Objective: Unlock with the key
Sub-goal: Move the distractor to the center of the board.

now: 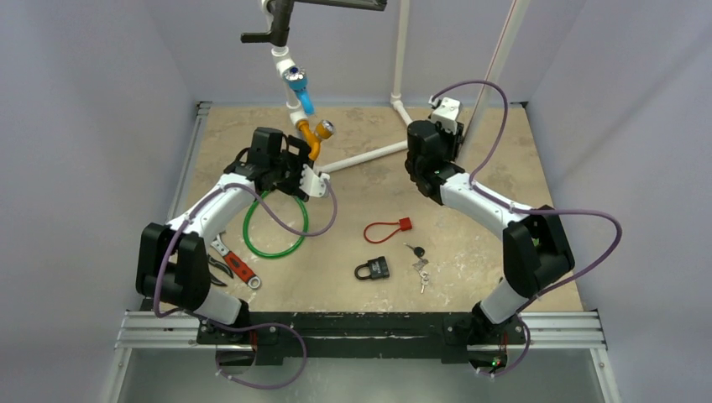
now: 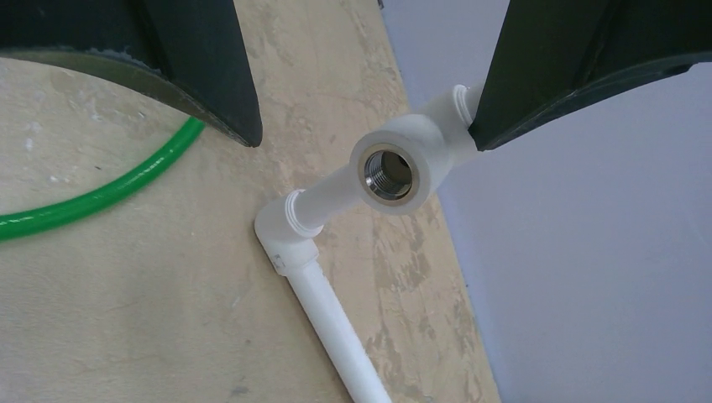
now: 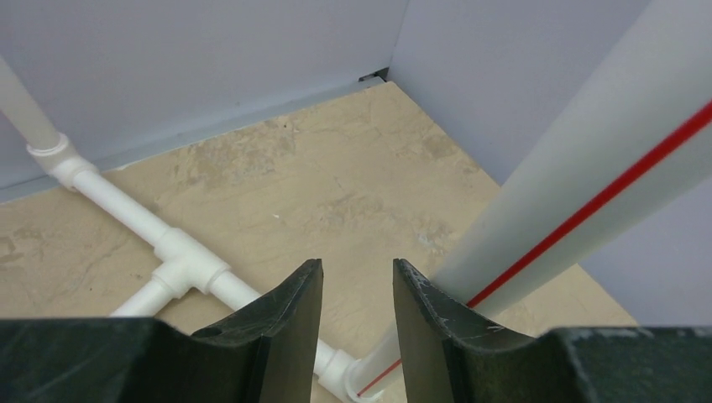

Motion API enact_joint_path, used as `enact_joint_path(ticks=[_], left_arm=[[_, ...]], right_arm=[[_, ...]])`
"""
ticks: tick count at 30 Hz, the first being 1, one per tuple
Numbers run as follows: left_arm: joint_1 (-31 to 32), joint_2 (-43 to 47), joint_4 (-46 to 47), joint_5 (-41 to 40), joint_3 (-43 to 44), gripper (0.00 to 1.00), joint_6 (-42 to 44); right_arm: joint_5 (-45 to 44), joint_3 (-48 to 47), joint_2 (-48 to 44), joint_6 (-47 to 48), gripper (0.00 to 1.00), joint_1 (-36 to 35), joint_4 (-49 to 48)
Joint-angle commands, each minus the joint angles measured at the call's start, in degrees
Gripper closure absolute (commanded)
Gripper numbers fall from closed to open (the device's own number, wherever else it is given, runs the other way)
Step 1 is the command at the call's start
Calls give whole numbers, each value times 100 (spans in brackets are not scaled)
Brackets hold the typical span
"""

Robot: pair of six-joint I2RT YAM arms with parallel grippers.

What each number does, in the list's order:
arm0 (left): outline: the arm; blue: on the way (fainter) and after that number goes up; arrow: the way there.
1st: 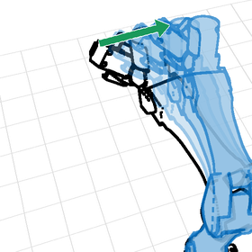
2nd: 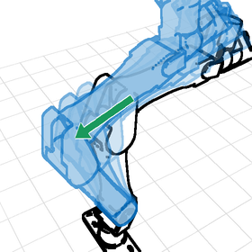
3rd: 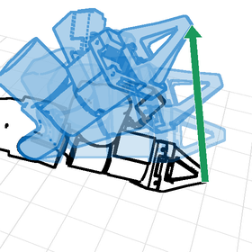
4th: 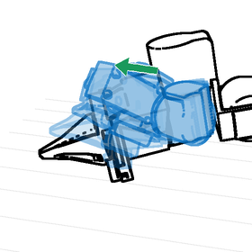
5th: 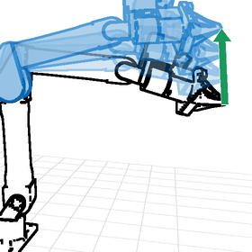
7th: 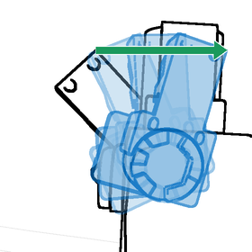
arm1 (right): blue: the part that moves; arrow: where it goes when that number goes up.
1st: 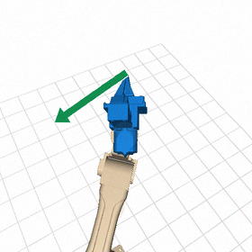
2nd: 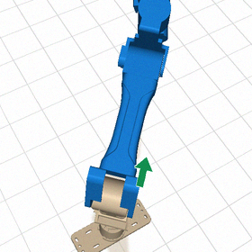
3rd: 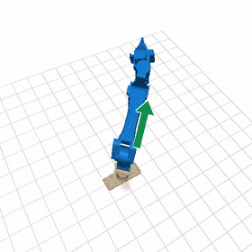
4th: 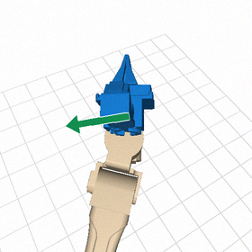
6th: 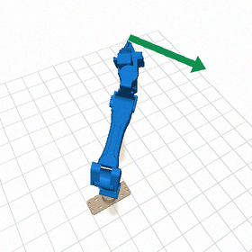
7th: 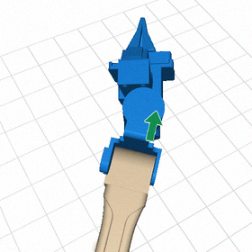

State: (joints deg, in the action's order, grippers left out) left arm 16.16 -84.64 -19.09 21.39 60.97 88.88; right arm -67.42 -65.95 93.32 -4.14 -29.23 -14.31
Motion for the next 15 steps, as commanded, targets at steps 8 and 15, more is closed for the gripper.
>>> enact_joint_path(ticks=[8,15], left_arm=[[-126,-834,410,-423,1045,0,-315],[269,62,-1391,-278,673,0,-305]], right_arm=[[-259,498,-694,-833,62,319,791],[498,-49,-578,-1226,45,322,1547]])
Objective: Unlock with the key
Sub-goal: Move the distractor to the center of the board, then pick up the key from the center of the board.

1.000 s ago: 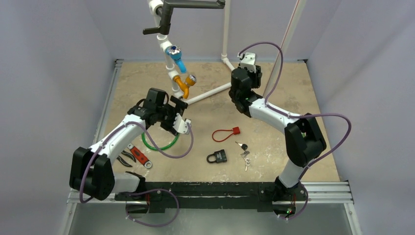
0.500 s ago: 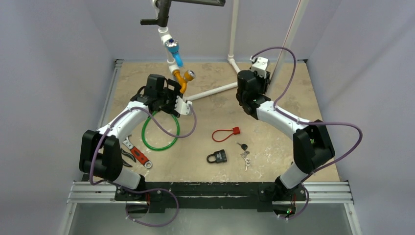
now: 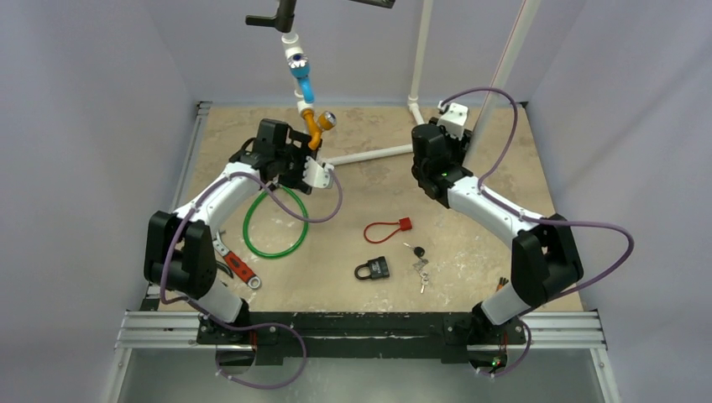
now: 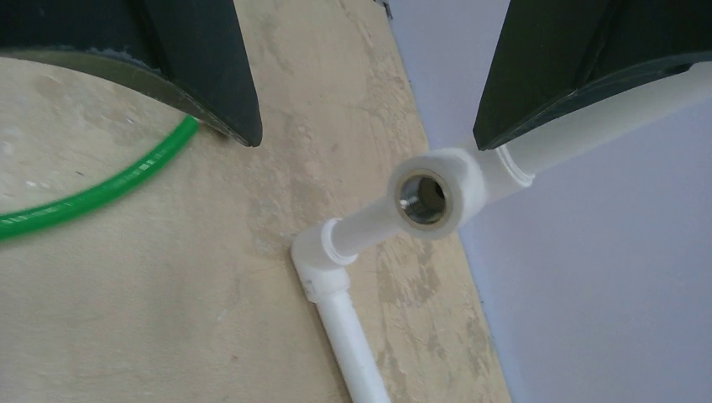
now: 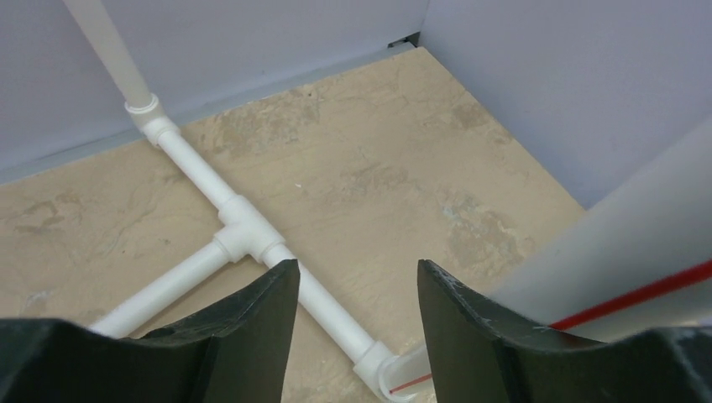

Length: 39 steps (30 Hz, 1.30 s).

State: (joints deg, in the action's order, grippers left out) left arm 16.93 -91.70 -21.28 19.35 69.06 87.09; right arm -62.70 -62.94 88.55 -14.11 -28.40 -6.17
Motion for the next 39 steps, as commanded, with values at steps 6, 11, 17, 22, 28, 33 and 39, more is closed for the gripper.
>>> enact_joint_path(ticks=[6,11,17,22,28,33,39], left_arm=[[720,1998,-3136,149,-728,0,-429],[1111,2617,-4122,300,-763,0,-1459],[1183,2693,-4435,321,-455,0,-3090],[1209,2734,-4726,350,-229,0,-3979],[1239,2734,-4412,189,-256,2,-4609],[1277,2514,-4489,106,-242,3,-5014],[1285,2575,-4416,67,-236,4,-5261]], right_arm=[[1221,-295,-647,-249,30,-193,894],[1652,-238,-688,-495,27,-999,1546],[2567,587,-954,-1453,25,-1069,2205],[3149,1605,-1583,-2432,28,-1194,2830],[3639,2554,-2113,-3141,32,-1247,3029],[4121,2942,-1898,-3394,33,-1247,2633],[4663,3079,-1461,-3389,35,-1245,2149]])
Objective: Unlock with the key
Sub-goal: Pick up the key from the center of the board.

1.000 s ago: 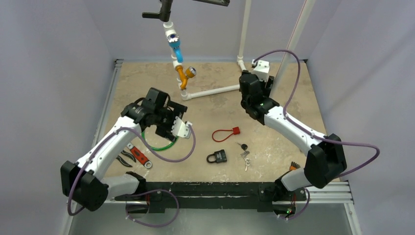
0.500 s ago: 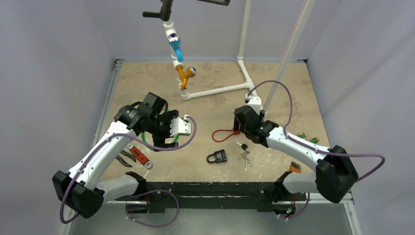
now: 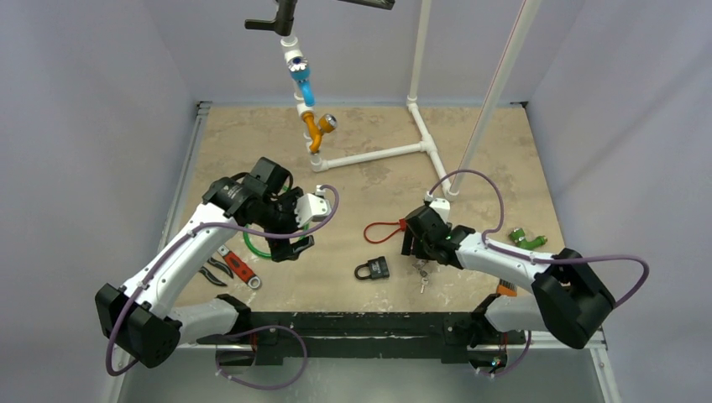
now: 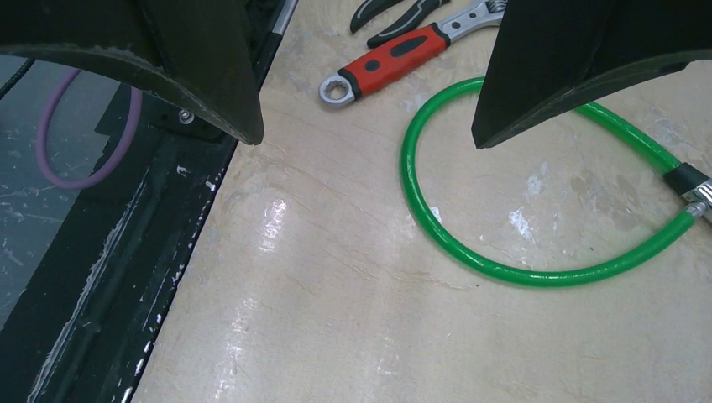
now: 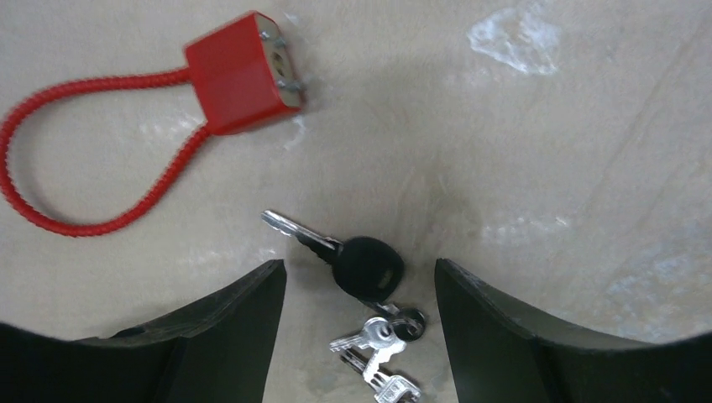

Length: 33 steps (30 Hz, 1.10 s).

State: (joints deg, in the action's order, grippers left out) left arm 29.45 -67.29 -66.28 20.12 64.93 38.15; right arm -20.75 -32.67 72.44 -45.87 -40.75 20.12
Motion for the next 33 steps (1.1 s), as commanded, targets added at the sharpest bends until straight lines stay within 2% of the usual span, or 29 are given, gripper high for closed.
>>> enact_joint_path(ticks=[1,6,14,19,21,23,26,30,33], left_arm=[[26,183,117,-8,164,4,-396],[28,334,243,-34,86,4,-519],[26,432,389,-70,26,4,-683],[32,457,403,-68,16,4,-667],[33,449,433,-66,7,4,-655],[28,438,458,-70,1,4,-645],[34,410,484,-79,10,4,-617],[29,388,526,-84,37,4,-586],[34,387,554,-87,38,4,-568]], right_arm=[[510,70,177,-217,35,-11,-502],[547,191,174,-201,40,-11,-577],[505,185,219,-76,65,-12,-520],[563,225,178,-26,76,-12,-532],[610,212,203,4,77,-16,-561],[648,174,238,26,76,-26,-554],[699,111,204,162,62,-54,-524],[684,29,179,299,53,-86,-487],[661,-13,359,311,51,-96,-461]])
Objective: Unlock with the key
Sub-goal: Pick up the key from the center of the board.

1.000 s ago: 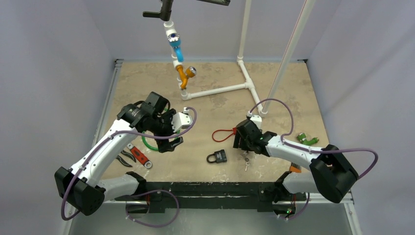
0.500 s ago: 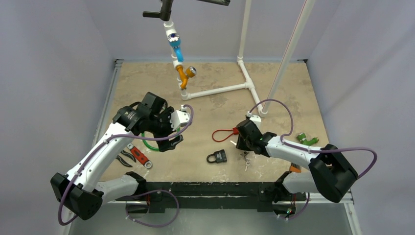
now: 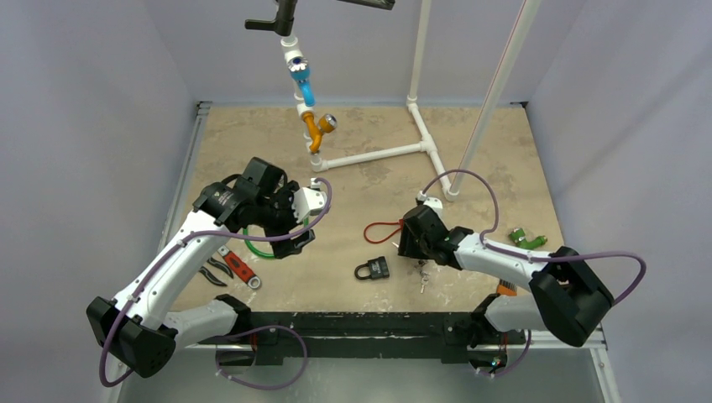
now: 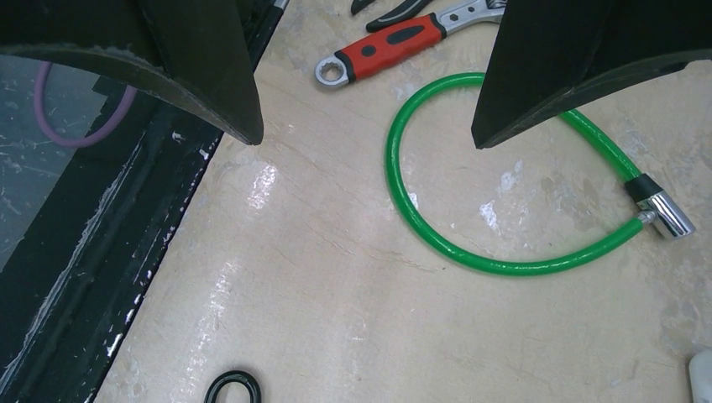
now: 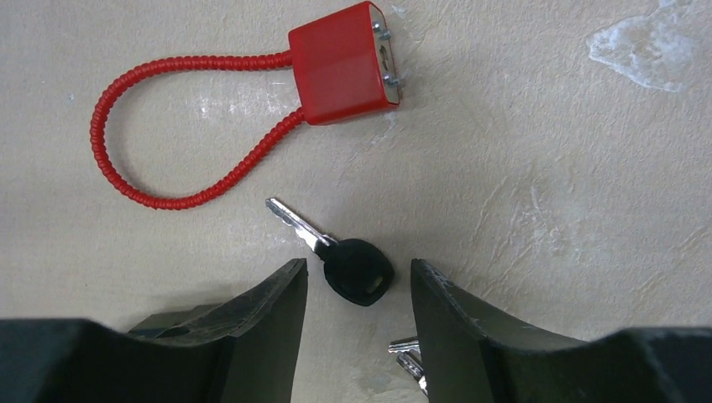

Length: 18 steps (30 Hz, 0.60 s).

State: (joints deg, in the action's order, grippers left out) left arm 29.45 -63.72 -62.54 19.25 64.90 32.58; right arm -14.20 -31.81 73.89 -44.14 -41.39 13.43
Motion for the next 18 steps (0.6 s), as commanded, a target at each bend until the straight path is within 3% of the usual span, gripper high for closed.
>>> enact_joint_path(ticks=[1,10,18], left_arm=[[33,23,192,-5,40,4,-14],[28,25,199,-50,66,4,-6],[32,20,241,-9,66,4,-6]], right_arm=[[12,-124,289,134,51,-50,184],[-248,-361,927,-116,61,-525,368],[-657,-601,1309,-480,58,-1150,919]])
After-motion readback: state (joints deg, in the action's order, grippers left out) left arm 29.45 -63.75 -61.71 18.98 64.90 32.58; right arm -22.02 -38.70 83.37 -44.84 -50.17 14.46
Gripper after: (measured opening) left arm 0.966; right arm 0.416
